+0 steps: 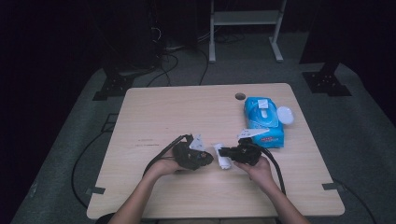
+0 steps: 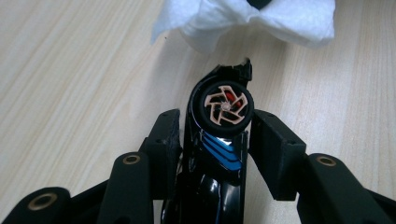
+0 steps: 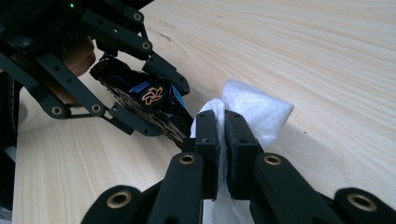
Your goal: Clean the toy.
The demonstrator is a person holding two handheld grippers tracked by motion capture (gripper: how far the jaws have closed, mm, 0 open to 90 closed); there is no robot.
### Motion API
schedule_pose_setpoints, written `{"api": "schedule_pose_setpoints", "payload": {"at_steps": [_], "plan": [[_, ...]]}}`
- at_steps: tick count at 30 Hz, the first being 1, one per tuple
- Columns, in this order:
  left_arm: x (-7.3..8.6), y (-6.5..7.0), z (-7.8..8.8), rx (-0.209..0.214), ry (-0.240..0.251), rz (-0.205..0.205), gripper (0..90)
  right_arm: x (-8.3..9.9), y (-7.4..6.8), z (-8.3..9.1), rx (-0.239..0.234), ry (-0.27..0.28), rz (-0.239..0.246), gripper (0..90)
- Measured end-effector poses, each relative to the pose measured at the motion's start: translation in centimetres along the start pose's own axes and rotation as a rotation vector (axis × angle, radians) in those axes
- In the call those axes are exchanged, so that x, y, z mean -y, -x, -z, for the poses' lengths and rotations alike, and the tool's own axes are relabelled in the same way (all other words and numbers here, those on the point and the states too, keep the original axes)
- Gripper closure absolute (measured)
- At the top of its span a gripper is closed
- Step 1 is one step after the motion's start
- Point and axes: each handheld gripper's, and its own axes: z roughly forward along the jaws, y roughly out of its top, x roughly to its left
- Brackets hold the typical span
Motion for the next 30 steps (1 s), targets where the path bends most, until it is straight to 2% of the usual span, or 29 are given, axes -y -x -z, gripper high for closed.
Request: {"api": "schedule_pose_setpoints", "payload": {"at_steps": [4, 5, 7, 9, 12, 14, 17, 19, 21, 24, 28, 30], "plan": [[-0.3, 0.1, -0.3, -0.021, -0.035, 0.004, 54.4, 0.0, 0.0, -0.1, -0.003, 0.000, -0.006, 84.5], [-0.4, 0.2, -0.5, -0.038, -0.049, 0.003, 55.1, 0.0, 0.0, -0.1, -0.003, 0.000, -0.006, 84.5], [-0.5, 0.3, -0.5, -0.040, -0.055, 0.005, 56.6, 0.1, 0.0, -0.2, -0.003, -0.004, -0.003, 84.5], [-0.6, 0.4, -0.4, -0.041, -0.056, -0.009, 60.0, 0.2, 0.1, -0.2, 0.001, -0.009, -0.009, 84.5], [-0.7, 0.3, 0.0, -0.030, -0.017, 0.006, 63.6, 0.4, 0.5, -0.3, -0.001, -0.015, -0.020, 84.5], [-0.8, 0.2, 0.3, -0.052, -0.005, 0.002, 64.7, 0.5, 0.7, -0.4, 0.006, -0.024, -0.033, 84.5], [-0.7, 0.1, 0.6, -0.023, 0.048, 0.024, 64.8, 0.8, 1.2, -0.4, 0.002, -0.026, -0.062, 84.5], [-0.8, 0.1, 0.7, -0.023, 0.056, 0.020, 64.8, 0.9, 1.4, -0.4, -0.007, -0.020, -0.080, 84.5], [-1.0, 0.2, 1.0, -0.027, 0.092, 0.013, 64.8, 0.9, 1.4, -0.5, -0.010, -0.023, -0.089, 84.6], [-1.2, 0.1, 1.7, -0.024, 0.157, 0.031, 64.9, 1.0, 1.4, -0.7, -0.004, -0.040, -0.094, 84.6], [-1.5, 0.1, 2.6, -0.027, 0.240, 0.040, 64.8, 1.4, 1.7, -0.9, -0.012, -0.052, -0.142, 84.6], [-1.7, 0.3, 2.7, -0.020, 0.260, 0.046, 64.7, 1.5, 1.8, -1.1, -0.034, -0.039, -0.162, 84.6]]}}
